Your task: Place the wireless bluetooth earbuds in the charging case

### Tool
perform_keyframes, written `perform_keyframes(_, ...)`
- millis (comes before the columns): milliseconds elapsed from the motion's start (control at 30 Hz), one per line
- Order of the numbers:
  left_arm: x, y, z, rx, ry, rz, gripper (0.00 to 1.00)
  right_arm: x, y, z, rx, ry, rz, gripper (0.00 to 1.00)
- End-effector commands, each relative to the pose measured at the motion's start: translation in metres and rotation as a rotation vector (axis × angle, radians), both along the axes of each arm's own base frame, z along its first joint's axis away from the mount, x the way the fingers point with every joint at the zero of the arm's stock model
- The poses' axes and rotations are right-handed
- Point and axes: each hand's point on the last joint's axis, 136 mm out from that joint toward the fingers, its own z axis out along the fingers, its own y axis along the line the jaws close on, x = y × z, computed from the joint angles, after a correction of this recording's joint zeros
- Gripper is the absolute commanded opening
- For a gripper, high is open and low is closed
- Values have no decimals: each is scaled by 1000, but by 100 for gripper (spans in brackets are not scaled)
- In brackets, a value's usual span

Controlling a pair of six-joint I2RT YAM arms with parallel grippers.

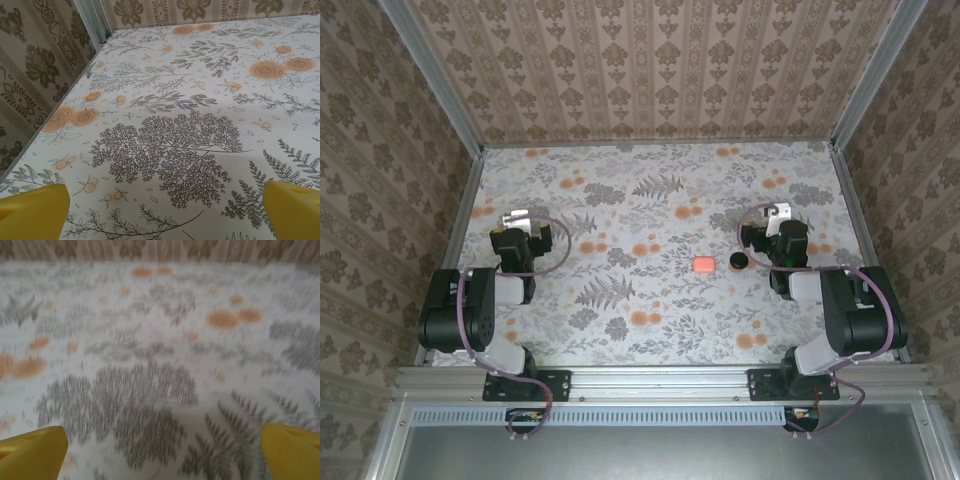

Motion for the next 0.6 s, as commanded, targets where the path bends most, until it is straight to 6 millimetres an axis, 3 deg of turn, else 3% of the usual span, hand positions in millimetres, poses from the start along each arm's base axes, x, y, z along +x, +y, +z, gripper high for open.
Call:
perform_keyframes(0, 3, -4, 5, -12, -12, -13, 100, 7, 2, 12, 51, -64, 14, 100)
perform_keyframes(567, 4, -6, 6, -13, -12, -19, 100, 7, -3, 11, 47, -49, -21, 100)
